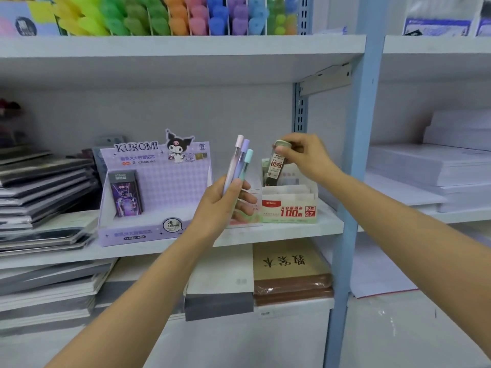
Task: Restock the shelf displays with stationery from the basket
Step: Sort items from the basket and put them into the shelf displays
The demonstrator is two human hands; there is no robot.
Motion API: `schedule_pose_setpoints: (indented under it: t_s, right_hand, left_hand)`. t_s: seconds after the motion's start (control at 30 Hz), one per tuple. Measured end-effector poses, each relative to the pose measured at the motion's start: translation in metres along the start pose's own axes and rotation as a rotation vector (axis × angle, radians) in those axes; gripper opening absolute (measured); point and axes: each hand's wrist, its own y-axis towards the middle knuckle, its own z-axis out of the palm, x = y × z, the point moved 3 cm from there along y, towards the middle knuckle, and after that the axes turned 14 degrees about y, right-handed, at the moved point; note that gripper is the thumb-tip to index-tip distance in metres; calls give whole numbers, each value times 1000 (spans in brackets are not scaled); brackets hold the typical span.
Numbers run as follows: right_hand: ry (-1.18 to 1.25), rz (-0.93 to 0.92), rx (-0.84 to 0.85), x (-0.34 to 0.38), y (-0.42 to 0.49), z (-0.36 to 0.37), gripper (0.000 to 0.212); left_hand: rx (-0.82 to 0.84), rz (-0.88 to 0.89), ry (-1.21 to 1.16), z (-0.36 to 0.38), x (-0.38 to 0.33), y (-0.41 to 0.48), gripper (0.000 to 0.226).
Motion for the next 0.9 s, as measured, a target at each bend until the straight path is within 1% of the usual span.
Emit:
schedule_pose_setpoints:
  t_s: [0.17,0.23,0.3,0.37,0.43,0.5,0.53,0.63,0.8,0.9]
  right_hand:
    - [-100,-13,103,-9,10,6,14]
    - [-101,11,156,-10,13,7,13]
    - [-104,3,176,-9,15,4,12]
    - [-72,-20,133,-6,17,-1,12]
    - [-21,-46,-2,-5,18,-11,11]
    - [-70,-87,-135,-4,19,-23,14]
    - [-111,-88,-151,-5,19,-26,16]
    - [-176,-43,-74,-12,17,-25,14]
    - [-189,42,65,-24,17,-15,15]
    - [-212,111,226,-22,23,-17,17]
  left_hand:
    - [21,0,-21,-1,4,2,27]
    - [27,-6,-25,0,5,2,27]
    - [33,-7,-14,0,6,2,27]
    - [37,-7,-22,0,6,1,28]
    - [42,-12,-31,1,6,0,29]
    - [45,-8,-28,2,6,0,30]
    - [47,-5,-24,2,6,0,30]
    - [54,-3,-19,5,5,0,29]
    - [68,-1,-21,9,5,0,28]
    - [72,1,-19,10,6,0,28]
